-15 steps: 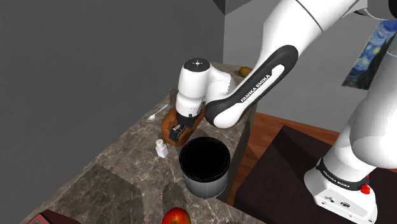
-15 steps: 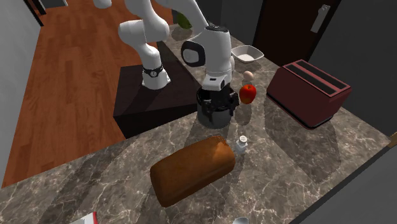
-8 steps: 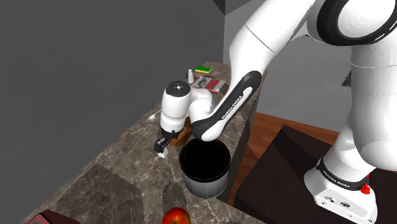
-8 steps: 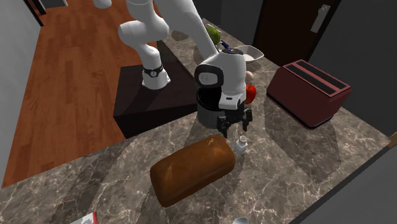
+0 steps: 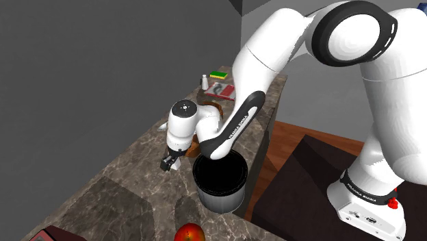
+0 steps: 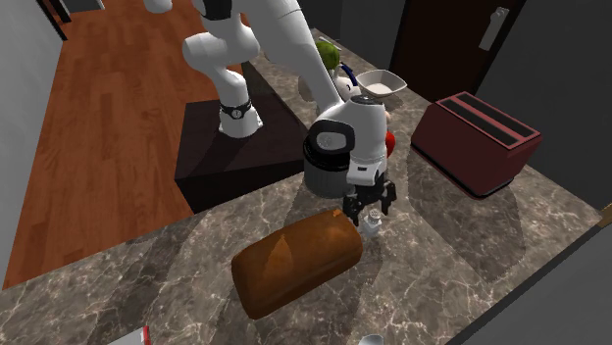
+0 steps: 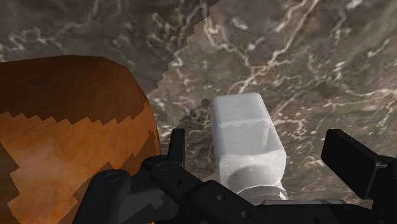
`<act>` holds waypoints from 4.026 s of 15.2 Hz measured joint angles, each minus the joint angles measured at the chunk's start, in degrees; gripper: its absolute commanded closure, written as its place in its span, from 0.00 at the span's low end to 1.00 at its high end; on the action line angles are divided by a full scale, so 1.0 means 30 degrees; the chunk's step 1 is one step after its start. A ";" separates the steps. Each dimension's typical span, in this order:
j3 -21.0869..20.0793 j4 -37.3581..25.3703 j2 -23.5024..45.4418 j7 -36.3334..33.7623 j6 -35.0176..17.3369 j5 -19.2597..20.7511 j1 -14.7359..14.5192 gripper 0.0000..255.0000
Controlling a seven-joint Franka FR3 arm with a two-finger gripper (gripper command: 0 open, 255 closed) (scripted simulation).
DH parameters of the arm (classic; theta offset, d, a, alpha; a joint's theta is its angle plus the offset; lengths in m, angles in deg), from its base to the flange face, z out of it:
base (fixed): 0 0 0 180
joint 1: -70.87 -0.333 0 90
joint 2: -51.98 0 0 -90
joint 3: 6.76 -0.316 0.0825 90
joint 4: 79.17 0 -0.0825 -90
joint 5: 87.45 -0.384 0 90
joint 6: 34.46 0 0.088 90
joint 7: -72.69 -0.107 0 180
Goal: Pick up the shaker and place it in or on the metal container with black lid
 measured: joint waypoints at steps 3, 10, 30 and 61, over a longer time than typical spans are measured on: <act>0.0184 -0.0311 0.0416 -0.0143 -0.0144 0.0187 -0.0159 0.00; 0.0218 -0.0296 0.0459 -0.0165 -0.0144 0.0211 -0.0133 1.00; -0.1263 0.0198 -0.1500 0.1408 0.1453 -0.1452 0.1049 1.00; -0.4223 -0.1303 -0.6227 0.5811 0.7167 -0.6649 0.3144 1.00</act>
